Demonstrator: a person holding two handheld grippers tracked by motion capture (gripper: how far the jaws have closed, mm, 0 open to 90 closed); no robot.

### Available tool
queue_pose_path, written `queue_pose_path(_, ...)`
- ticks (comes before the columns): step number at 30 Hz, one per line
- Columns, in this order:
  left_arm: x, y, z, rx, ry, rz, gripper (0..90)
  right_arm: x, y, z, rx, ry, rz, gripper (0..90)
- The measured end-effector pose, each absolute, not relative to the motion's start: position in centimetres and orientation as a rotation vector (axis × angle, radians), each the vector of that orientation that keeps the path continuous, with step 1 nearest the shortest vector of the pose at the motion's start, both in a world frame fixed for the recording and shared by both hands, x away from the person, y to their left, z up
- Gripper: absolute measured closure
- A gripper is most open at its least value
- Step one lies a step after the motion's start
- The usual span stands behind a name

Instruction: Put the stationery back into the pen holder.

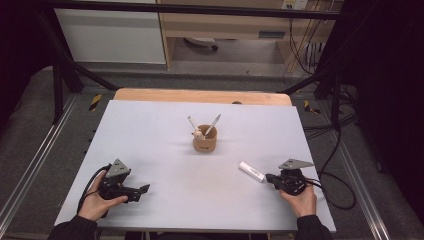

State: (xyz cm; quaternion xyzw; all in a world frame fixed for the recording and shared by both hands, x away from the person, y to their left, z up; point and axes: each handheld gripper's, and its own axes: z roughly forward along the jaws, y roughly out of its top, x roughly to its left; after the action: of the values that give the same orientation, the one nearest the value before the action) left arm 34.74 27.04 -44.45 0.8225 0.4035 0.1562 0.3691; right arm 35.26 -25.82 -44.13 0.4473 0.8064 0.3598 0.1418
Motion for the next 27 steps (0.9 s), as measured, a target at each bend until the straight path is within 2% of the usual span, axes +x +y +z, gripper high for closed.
queue_pose_path(24, 34.7, 27.1, -44.4, 2.105, 1.036, 0.400, 6.1, 36.2, -23.6, -44.1, 1.243, 2.349, 1.077, 90.0)
queue_pose_path(25, 34.7, 27.1, -44.4, 2.108, 1.036, 0.401, 6.1, 36.1, -23.7, -43.9, 1.234, 2.345, 1.088, 89.1)
queue_pose_path(27, 34.8, 27.1, -44.4, 2.108, 1.038, 0.401, 6.1, 36.1, -23.9, -43.5, 1.209, 2.340, 1.113, 81.7)
